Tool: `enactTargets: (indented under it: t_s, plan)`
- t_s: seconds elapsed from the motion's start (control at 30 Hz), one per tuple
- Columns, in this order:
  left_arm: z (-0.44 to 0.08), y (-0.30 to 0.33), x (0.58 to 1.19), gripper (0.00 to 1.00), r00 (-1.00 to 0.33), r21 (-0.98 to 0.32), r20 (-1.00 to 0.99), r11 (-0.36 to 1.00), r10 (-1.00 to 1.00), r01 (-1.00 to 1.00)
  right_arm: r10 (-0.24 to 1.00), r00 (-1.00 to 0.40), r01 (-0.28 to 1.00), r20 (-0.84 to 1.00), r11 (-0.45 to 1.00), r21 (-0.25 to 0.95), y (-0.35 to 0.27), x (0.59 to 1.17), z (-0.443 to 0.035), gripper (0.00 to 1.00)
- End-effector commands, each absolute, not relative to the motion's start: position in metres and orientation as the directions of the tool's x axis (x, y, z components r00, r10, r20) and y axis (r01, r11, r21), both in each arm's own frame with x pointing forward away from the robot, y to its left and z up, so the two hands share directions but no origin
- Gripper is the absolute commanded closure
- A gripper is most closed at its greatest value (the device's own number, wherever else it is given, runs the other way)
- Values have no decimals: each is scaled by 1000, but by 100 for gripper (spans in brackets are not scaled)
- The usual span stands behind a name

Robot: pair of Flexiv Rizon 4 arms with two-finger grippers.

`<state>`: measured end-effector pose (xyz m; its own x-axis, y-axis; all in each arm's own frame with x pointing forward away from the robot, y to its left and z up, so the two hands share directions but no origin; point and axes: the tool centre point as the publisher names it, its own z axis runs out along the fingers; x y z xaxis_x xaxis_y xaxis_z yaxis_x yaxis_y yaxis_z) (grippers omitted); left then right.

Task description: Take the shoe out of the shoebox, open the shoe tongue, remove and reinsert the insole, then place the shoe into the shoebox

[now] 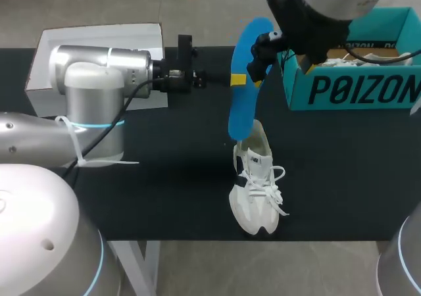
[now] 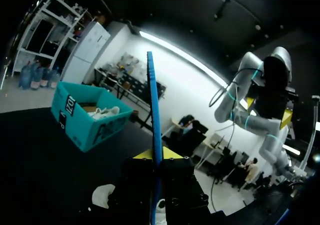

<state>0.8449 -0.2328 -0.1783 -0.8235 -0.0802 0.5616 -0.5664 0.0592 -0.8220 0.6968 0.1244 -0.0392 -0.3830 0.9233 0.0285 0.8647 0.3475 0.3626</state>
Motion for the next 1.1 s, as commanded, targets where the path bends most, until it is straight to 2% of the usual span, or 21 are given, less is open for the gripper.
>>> enactTargets:
  t_s: [0.03, 0.1, 0.27, 0.47, 0.57, 1.1]
  plan:
    - [-173, -232, 839, 100, -899, -897, 432, 70, -76, -437, 923, -383, 866, 29, 348, 360, 125, 698, -39, 0]
    - [-171, -232, 833, 100, -940, -934, 336, 108, -61, -341, 923, -383, 866, 29, 348, 360, 125, 698, -39, 0]
    - [-167, -227, 821, 100, -961, -957, 236, 136, -146, -256, 923, -383, 866, 29, 348, 360, 125, 698, -39, 0]
    - [-170, -222, 806, 100, -974, -977, 157, 120, -160, -178, 923, -383, 866, 29, 348, 360, 125, 698, -39, 0]
    - [-180, -219, 804, 100, -961, -967, 228, 82, -153, -243, 923, -383, 866, 29, 348, 360, 125, 698, -39, 0]
    - [-180, -219, 804, 100, -961, -967, 228, 82, -153, -243, 923, -383, 866, 29, 348, 360, 125, 698, -39, 0]
